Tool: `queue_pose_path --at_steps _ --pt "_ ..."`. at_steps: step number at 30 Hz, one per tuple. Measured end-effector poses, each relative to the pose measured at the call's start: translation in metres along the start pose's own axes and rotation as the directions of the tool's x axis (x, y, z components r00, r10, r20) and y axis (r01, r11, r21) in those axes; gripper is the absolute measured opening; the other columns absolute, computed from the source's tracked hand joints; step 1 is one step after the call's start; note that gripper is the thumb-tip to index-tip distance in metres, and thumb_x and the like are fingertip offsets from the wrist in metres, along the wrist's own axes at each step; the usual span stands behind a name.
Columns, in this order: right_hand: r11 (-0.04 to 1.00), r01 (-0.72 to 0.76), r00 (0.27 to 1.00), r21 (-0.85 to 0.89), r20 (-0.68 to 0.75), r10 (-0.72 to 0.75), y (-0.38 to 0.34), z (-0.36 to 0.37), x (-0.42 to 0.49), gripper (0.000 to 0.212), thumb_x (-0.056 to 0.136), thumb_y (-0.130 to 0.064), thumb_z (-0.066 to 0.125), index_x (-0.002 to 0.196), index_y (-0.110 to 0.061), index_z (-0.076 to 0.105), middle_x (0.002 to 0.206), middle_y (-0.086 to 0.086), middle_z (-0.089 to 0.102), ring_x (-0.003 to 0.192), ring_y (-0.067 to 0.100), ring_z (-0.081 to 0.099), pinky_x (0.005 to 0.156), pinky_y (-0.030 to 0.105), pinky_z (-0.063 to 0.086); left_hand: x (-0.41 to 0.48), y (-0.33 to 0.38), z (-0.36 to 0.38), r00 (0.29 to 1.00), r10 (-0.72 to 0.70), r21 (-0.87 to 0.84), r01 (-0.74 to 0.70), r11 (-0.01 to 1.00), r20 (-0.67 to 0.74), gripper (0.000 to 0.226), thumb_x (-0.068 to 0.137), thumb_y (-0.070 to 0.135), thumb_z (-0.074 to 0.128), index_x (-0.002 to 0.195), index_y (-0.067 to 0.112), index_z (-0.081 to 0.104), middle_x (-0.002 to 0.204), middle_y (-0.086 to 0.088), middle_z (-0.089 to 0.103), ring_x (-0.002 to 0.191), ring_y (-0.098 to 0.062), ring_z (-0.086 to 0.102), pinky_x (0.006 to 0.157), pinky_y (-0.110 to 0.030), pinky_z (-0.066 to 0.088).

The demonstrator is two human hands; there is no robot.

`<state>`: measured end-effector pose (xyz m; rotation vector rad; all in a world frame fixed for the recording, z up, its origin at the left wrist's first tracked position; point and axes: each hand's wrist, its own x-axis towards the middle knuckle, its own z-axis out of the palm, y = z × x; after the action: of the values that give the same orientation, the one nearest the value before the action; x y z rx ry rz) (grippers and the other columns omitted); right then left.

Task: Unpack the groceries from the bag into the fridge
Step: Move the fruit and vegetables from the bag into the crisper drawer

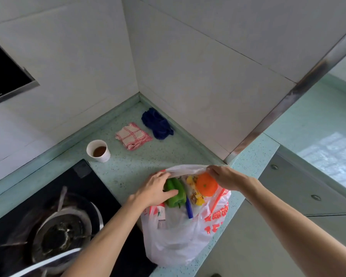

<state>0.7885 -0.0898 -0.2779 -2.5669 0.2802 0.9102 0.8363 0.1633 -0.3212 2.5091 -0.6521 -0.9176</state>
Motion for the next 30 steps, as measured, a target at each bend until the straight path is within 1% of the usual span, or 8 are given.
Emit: queue_pose_path --at_steps 4,9,11,14,18,23,27,30 --pt "0.995 -0.027 0.999 0.101 -0.042 0.031 0.013 0.011 -0.003 0.049 0.102 -0.047 0.028 0.136 -0.016 0.047 0.129 0.013 0.058 0.108 0.030 0.062 0.082 0.036 0.054 -0.001 0.001 0.005 0.997 0.011 0.212 -0.029 0.977 0.082 0.114 0.064 0.078 0.068 0.153 0.021 0.026 0.156 -0.004 0.031 0.143 -0.026 0.032 0.116 -0.046 0.031" --pt "0.991 0.134 0.905 -0.003 -0.406 -0.123 0.010 0.021 -0.011 0.058 0.089 -0.057 0.055 0.136 -0.023 0.046 0.139 0.004 0.046 0.117 0.021 0.050 0.092 0.035 0.053 -0.011 0.007 0.020 0.957 0.225 0.334 -0.154 0.930 -0.184 0.076 0.064 0.067 0.072 0.126 0.030 0.048 0.119 0.004 0.048 0.113 -0.019 0.049 0.094 -0.031 0.043" --pt "0.981 0.159 0.918 -0.112 -0.349 -0.189 0.009 0.024 -0.016 0.066 0.079 -0.061 0.066 0.133 -0.026 0.050 0.133 -0.001 0.048 0.116 0.016 0.046 0.094 0.033 0.050 -0.014 0.010 0.024 0.955 0.231 0.331 -0.160 0.930 -0.186 0.072 0.067 0.061 0.075 0.126 0.027 0.049 0.117 0.002 0.047 0.110 -0.018 0.046 0.090 -0.029 0.041" --pt "0.971 0.077 0.976 -0.228 -0.182 -0.120 0.008 0.035 -0.021 0.092 0.066 -0.061 0.077 0.143 -0.026 0.040 0.131 0.001 0.050 0.114 0.019 0.048 0.092 0.034 0.049 -0.012 0.014 0.026 0.959 0.218 0.426 -0.123 0.897 -0.182 0.080 0.072 0.052 0.076 0.137 0.021 0.042 0.124 -0.006 0.045 0.115 -0.023 0.045 0.095 -0.032 0.039" --pt "0.975 0.020 0.972 -0.223 -0.223 -0.071 0.005 0.051 -0.026 0.095 0.066 -0.056 0.079 0.143 -0.022 0.037 0.131 0.003 0.051 0.113 0.022 0.052 0.093 0.035 0.049 -0.010 0.018 0.025 0.971 0.198 0.463 -0.114 0.879 -0.137 0.079 0.071 0.057 0.072 0.134 0.019 0.044 0.124 -0.008 0.049 0.116 -0.026 0.044 0.101 -0.035 0.036" --pt "0.996 0.083 0.936 0.010 -0.345 -0.075 0.003 0.045 -0.056 0.089 0.067 -0.049 0.080 0.141 -0.028 0.036 0.142 0.006 0.029 0.116 0.026 0.051 0.086 0.034 0.055 -0.022 0.027 0.009 0.993 0.097 0.184 -0.084 0.979 -0.062 0.086 0.054 0.065 0.080 0.126 0.028 0.050 0.120 -0.002 0.049 0.115 -0.023 0.045 0.096 -0.036 0.042" --pt "0.970 0.132 0.921 0.205 -0.388 -0.043 0.004 0.030 -0.089 0.090 0.067 -0.042 0.081 0.142 -0.035 0.032 0.136 0.000 0.037 0.113 0.023 0.051 0.088 0.033 0.050 -0.031 0.045 -0.010 0.996 0.074 -0.163 -0.081 0.983 -0.052 0.087 0.048 0.061 0.087 0.122 0.035 0.051 0.127 0.006 0.053 0.112 -0.015 0.054 0.095 -0.038 0.050" --pt "0.951 0.148 0.911 0.272 -0.412 -0.023 0.009 0.025 -0.113 0.098 0.067 -0.038 0.082 0.146 -0.035 0.024 0.138 0.002 0.036 0.116 0.025 0.050 0.091 0.034 0.049 -0.042 0.062 -0.020 0.993 0.113 -0.275 -0.119 0.954 -0.034 0.081 0.052 0.058 0.086 0.123 0.038 0.054 0.124 0.004 0.050 0.112 -0.016 0.055 0.092 -0.036 0.052"
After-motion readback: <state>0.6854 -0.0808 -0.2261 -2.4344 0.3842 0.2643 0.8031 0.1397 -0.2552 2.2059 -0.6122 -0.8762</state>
